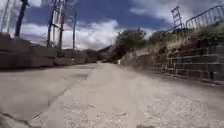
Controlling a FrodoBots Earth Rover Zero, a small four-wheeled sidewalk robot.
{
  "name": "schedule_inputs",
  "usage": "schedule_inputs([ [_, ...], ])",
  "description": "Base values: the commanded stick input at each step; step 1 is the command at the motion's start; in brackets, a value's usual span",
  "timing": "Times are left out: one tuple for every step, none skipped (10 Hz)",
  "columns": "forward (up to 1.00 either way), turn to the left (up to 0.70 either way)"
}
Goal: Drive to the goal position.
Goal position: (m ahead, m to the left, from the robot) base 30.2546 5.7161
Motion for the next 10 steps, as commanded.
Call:
schedule_inputs([
  [1.0, 0.0],
  [1.0, -0.25],
  [1.0, -0.15],
  [1.0, -0.05],
  [1.0, 0.0],
  [1.0, 0.0],
  [1.0, 0.0],
  [1.0, 0.0],
  [1.0, 0.0],
  [1.0, 0.0],
])
